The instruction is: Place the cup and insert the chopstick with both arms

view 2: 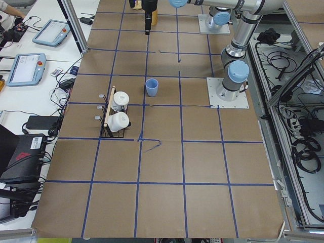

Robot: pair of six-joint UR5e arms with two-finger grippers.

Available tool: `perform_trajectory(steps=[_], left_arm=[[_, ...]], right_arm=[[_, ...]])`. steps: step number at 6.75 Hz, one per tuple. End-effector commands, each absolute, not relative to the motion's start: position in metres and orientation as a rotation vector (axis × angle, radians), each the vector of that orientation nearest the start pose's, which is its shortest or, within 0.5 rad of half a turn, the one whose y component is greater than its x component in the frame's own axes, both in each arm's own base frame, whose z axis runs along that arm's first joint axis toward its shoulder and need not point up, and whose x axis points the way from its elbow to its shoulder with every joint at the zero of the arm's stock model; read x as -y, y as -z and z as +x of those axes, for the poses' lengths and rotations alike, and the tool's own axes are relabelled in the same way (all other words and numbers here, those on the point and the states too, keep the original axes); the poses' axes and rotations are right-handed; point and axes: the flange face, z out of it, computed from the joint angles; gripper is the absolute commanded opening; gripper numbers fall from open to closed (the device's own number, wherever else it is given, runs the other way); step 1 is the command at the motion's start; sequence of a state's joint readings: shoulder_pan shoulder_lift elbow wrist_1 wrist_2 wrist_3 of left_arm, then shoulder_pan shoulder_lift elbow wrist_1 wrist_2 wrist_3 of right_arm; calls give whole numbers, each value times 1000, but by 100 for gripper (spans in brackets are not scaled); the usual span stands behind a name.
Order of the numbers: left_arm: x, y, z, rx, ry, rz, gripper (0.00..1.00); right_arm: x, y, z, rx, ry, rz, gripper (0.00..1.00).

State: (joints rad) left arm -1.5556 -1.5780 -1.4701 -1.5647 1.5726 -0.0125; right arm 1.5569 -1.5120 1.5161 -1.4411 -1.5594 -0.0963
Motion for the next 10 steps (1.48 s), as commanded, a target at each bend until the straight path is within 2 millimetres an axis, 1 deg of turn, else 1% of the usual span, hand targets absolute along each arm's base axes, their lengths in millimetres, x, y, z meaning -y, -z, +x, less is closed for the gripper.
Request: perform_trajectory(steps=[1,3,4,6,8,9,10], left_arm=[[507,-532,-125,-3143,150,-50,100],[511,-531,-124,-3144,162,-52,100],[508,-535,-125,-3138,173,-48,100],[509,-531,-125,-3140,162,-50,100],[501,-537,-124,-3133,149,-48,100],[503,-533,-123,-3132,123,-51,100],[506,-530,-123,-3133,113,-51,100]], right_arm=[[504,-472,127,-3113,-209,-133,100],[503,-469,127,-3112,-221,-133,100],[504,-468,128,-3107,-223,-134,100],[503,-471,128,-3110,-216,-132,100],[503,-468,128,-3112,-224,-135,100],[506,-465,128,-3110,-228,-135,100],[506,-468,129,-3109,-214,-130,100]])
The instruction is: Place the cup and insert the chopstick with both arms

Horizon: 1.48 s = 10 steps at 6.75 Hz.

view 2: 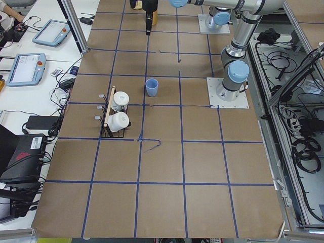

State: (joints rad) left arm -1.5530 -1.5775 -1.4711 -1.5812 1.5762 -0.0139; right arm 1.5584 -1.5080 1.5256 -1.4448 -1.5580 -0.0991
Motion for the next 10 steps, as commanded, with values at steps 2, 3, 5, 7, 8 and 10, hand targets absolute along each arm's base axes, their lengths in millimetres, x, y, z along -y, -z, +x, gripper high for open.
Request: perform_trajectory(steps=[2,3,5,7,8,10], left_arm=[[500,-542,-124,-3141,147,-50,100],[505,-532,-126,-3146,123,-55,100],[507,-527,-116,-3132,113,-70,100],[502,-489,-63,-3133,35,54,100],[507,-451,-21,-3135,30,-52,100],[503,-365,33,-3097,146,82,100]], right_arm=[[504,-472,129,-3110,-202,-130,100],[504,-474,128,-3113,-204,-130,100],[499,-477,126,-3125,-199,-130,100],[505,-473,130,-3094,-180,-104,100],[510,-466,121,-3111,-197,-89,100],[548,-448,108,-3190,21,-80,100]])
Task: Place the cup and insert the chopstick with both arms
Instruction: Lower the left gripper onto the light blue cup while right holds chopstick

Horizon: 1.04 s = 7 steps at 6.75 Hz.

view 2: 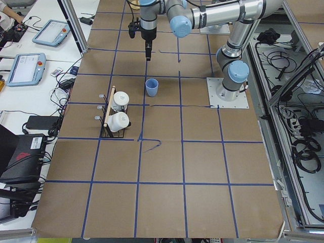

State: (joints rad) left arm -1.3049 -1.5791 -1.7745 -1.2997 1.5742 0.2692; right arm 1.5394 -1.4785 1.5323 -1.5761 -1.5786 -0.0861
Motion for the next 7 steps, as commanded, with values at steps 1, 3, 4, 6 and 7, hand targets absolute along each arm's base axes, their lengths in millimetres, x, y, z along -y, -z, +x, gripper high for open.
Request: perform_trajectory(steps=[1,3,4,6,7], left_arm=[[492,-334,59,-3105,115,53,100],[480,-299,59,-3136,13,7,97],[485,-282,60,-3151,-37,-79,97],[493,-261,65,-3150,-69,-89,68],[495,-256,64,-3153,-77,-97,53]], right_arm=[[550,-436,96,-3228,42,-60,100],[552,-400,27,-3216,39,134,100],[553,-389,19,-3220,126,161,100],[558,-366,20,-3201,310,170,100],[558,-358,22,-3179,340,171,87]])
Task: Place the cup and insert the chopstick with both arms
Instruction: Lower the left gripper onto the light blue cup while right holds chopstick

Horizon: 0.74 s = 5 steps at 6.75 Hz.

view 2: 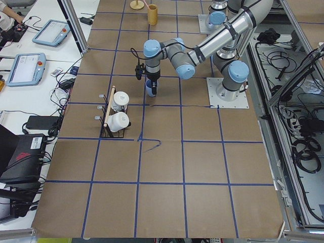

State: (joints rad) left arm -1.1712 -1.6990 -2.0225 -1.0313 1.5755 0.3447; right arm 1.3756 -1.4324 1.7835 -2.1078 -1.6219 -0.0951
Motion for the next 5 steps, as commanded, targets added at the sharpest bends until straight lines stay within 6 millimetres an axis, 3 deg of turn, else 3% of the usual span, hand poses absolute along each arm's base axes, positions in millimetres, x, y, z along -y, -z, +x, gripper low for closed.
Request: perform_trajectory(steps=[1,2,4,5], left_arm=[[497,-255,63,-3154,-83,-159,33],[499,-253,62,-3161,-80,-202,6],[500,-255,43,-3150,-93,-234,0],[509,-269,11,-3136,-43,-260,0]], right_arm=[[558,-357,23,-3170,339,167,72],[558,-356,23,-3172,336,167,60],[558,-357,23,-3172,341,162,39],[558,-356,23,-3173,343,157,36]])
